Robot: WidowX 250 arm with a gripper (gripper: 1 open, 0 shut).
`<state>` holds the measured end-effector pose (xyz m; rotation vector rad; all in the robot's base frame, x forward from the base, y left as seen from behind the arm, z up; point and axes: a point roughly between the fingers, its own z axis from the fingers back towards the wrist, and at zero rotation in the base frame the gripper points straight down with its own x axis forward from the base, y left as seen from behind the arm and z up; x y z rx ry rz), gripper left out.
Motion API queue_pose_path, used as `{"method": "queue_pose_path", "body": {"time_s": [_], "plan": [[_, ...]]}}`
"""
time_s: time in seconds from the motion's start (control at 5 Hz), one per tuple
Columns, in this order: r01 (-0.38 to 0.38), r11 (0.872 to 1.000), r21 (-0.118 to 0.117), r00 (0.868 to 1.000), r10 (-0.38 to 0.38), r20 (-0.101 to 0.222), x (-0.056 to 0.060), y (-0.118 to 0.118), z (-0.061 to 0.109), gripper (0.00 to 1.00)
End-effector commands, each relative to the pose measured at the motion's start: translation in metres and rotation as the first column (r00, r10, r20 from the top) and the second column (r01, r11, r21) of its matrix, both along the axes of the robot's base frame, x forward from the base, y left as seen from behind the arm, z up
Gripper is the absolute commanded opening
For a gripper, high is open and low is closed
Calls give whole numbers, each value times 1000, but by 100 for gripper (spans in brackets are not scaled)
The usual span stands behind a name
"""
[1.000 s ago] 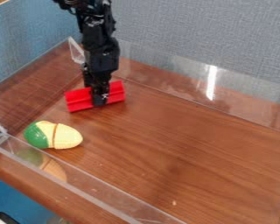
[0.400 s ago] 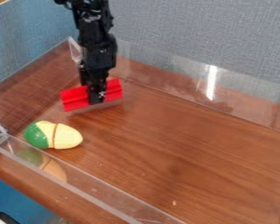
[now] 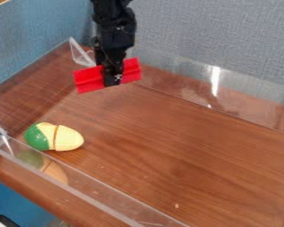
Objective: Put the red object to the right side of the table
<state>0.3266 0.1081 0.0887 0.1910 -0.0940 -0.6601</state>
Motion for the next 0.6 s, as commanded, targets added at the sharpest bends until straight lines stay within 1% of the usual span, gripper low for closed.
{"method": "queue_pose_path", "body": {"time_s": [0.0, 0.2, 0.4], "plan": [[62, 998, 5, 995, -62, 81, 1, -30, 27, 0], [144, 990, -11, 985, -142, 102, 2, -68, 32, 0], [234, 972, -28, 967, -230, 112, -2, -107, 32, 0]]}}
